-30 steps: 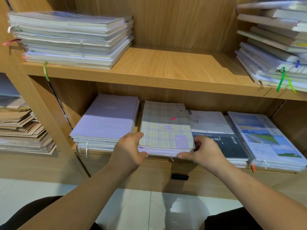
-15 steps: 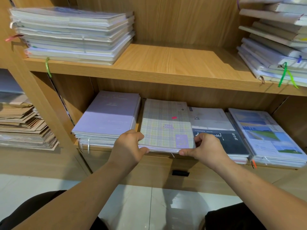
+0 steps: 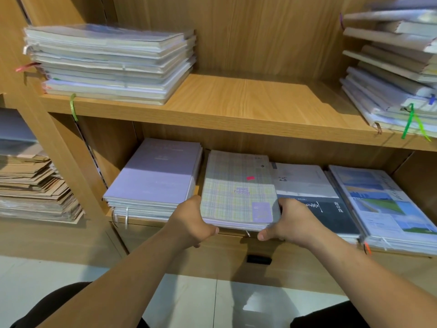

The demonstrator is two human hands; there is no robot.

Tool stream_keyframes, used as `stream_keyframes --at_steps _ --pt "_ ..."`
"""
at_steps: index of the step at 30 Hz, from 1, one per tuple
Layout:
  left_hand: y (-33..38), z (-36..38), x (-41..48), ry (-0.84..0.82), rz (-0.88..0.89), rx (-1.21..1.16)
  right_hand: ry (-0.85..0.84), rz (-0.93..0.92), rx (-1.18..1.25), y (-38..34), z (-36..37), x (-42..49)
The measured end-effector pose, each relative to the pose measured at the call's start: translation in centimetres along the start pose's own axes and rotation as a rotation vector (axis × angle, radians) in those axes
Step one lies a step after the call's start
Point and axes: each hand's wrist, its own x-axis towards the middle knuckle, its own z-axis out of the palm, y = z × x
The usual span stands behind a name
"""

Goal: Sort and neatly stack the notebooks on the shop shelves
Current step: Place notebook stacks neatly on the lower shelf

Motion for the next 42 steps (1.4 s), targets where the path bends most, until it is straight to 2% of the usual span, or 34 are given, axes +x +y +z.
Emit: stream_keyframes --at_steps 5,10,13,22,25,35,38,42 --pt "-0.6 -0.8 -0.3 -0.012 0.140 -0.026 0.058 0.012 0.038 0.1 1.4 -0.5" --pt "-0.6 -0.6 -0.1 0.030 0.163 0.052 0.053 0.001 0.087 0.1 1.4 -0.7" --pt "-0.6 -0.3 0.2 0.047 0.160 0.085 0.027 0.020 0.090 -0.1 1.2 -0.5" --pt "-1.1 0.1 -0.2 0.050 0.218 -0.010 -0.149 0.086 0.394 -0.2 2.0 0.4" --pt "-1.1 0.2 -0.4 0.070 0.251 -0.017 -0.134 0.072 0.407 -0.1 2.1 0.5" --pt "-2.0 -0.5 -1.6 0.066 0.205 -0.022 -0.058 0.023 0.388 0.0 3.0 -0.7" --pt "-2.3 -1.1 -1.7 0.037 0.194 0.016 -0.030 -0.033 0.301 0.1 3.0 -0.9" --pt "-2.2 -1.4 -1.1 0.037 0.149 -0.045 -0.016 -0.057 0.229 0.2 2.5 -0.6"
